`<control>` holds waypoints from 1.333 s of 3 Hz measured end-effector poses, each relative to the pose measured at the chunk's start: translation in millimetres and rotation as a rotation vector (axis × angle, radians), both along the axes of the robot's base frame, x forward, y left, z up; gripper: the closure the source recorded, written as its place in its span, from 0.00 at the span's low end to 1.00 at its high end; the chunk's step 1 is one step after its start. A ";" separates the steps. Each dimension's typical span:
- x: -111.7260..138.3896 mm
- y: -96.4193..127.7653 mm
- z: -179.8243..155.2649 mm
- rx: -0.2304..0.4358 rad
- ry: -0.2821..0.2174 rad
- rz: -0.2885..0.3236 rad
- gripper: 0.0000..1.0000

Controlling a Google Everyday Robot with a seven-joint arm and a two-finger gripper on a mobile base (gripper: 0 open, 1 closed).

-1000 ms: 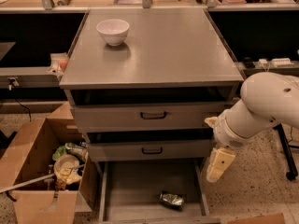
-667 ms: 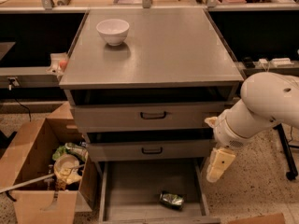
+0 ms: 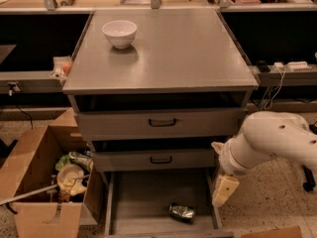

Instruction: Pick green can from bottom drawer and place on counter

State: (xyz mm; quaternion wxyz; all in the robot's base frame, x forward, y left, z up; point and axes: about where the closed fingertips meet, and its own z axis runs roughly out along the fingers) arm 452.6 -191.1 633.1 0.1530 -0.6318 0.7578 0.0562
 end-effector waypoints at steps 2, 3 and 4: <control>-0.2 -0.8 -110.7 0.084 0.067 -0.050 0.00; 1.9 1.4 -179.2 0.127 0.141 -0.085 0.00; 0.7 4.9 -213.7 0.150 0.189 -0.108 0.00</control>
Offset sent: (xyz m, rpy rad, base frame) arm 0.0025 -0.0008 -0.1829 0.1516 0.1288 -0.0910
